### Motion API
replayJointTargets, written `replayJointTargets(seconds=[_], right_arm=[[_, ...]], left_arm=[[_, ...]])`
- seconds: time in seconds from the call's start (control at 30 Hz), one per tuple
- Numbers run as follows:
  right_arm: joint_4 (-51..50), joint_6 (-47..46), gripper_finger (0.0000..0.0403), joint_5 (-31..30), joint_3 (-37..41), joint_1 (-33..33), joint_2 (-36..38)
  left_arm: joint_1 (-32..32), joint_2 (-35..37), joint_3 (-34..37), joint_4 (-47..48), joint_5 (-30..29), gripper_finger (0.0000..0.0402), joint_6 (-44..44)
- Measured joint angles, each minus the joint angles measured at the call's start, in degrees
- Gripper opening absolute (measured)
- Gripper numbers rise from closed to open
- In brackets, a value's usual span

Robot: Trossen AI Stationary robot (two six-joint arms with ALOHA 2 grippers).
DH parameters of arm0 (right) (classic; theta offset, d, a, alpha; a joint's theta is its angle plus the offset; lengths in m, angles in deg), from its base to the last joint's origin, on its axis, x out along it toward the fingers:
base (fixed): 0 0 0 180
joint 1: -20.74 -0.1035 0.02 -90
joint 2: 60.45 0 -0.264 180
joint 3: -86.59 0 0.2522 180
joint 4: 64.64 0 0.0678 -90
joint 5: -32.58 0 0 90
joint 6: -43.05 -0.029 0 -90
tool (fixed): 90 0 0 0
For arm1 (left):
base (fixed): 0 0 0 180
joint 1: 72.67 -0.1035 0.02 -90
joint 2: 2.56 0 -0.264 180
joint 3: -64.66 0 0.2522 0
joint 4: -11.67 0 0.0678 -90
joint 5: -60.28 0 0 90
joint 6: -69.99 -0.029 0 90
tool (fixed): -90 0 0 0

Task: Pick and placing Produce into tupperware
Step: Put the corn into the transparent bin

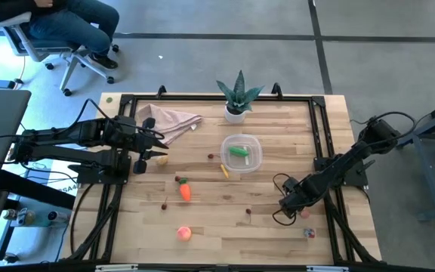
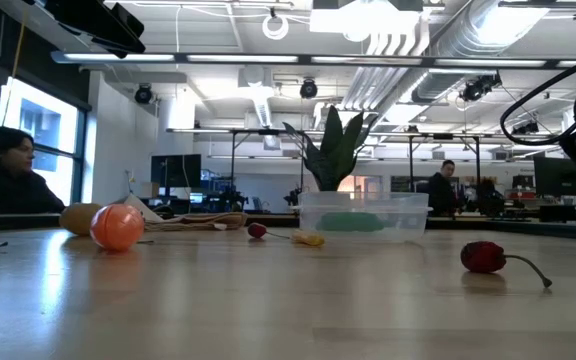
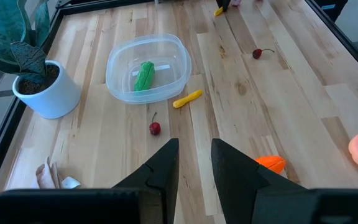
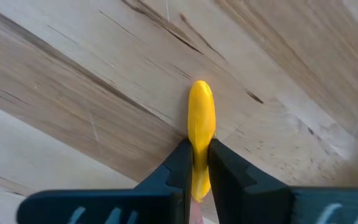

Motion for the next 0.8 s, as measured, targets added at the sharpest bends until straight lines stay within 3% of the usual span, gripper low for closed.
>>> replayJointTargets(seconds=[0.2, 0.43, 0.6, 0.8], right_arm=[[-0.8, 0.2, 0.0030, -1.1, -0.8, 0.0, -0.2], [-4.9, 6.3, 0.0030, -11.9, -9.3, 1.2, -0.2], [-10.1, 16.5, 0.0030, -22.5, -19.0, 5.1, -0.2], [-9.6, 36.6, 0.0030, -33.2, -31.6, 13.1, -0.1]], left_arm=[[0.0, 0.0, 0.0, 0.0, 0.0, 0.0083, 0.0], [0.0, 0.0, 0.0, 0.0, 0.0, 0.0083, 0.0], [0.0, 0.0, 0.0, 0.0, 0.0, 0.0083, 0.0], [0.0, 0.0, 0.0, 0.0, 0.0, 0.0083, 0.0]])
